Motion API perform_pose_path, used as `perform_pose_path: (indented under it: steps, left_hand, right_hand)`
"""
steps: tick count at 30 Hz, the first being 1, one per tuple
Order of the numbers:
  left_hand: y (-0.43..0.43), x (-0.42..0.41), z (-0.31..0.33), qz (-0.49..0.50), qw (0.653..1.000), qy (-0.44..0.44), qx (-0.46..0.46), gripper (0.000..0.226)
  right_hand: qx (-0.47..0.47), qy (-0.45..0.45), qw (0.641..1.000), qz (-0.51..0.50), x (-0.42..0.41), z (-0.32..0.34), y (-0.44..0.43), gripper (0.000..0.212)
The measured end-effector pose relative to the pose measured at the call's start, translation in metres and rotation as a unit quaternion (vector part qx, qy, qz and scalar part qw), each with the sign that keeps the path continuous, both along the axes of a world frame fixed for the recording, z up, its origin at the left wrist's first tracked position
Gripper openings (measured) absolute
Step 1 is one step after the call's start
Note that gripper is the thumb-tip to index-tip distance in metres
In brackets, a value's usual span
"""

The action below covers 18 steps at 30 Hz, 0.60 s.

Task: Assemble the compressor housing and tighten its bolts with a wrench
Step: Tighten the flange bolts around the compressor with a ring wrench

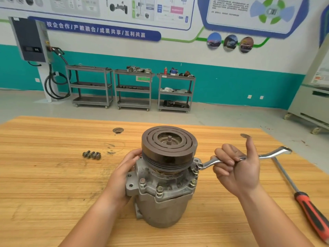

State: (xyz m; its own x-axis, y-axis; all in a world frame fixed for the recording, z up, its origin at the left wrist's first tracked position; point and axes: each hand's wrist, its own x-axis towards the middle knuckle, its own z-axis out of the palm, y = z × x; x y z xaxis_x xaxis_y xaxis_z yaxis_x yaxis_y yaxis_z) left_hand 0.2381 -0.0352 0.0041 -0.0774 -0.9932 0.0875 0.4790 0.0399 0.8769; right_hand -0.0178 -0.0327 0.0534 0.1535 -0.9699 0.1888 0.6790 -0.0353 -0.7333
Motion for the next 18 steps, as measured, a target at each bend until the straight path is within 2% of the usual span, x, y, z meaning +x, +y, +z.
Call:
perform_pose_path:
  steps: [6,10,12,15,18]
  left_hand:
    - [-0.021,0.007,0.011,-0.021,0.998,-0.061,0.014,0.022]
    - [-0.031,0.009,0.014,-0.022,0.997,-0.067,0.022,0.015]
    - [-0.033,0.01,0.014,-0.032,0.997,-0.062,0.026,0.019]
    - [-0.036,0.013,0.014,-0.055,0.996,-0.062,0.033,0.019]
    - [-0.035,0.015,0.016,-0.065,0.995,-0.068,0.031,0.019]
  right_hand:
    - [-0.042,0.043,0.995,0.083,0.002,0.002,-0.009,0.059]
    - [-0.026,0.047,0.99,0.129,0.004,0.006,-0.024,0.06]
    - [-0.012,0.028,0.982,0.184,0.003,0.006,-0.033,0.059]
    - [-0.006,-0.056,0.944,0.324,0.006,0.004,-0.044,0.054]
    - [0.004,-0.078,0.929,0.363,0.007,0.002,-0.049,0.057]
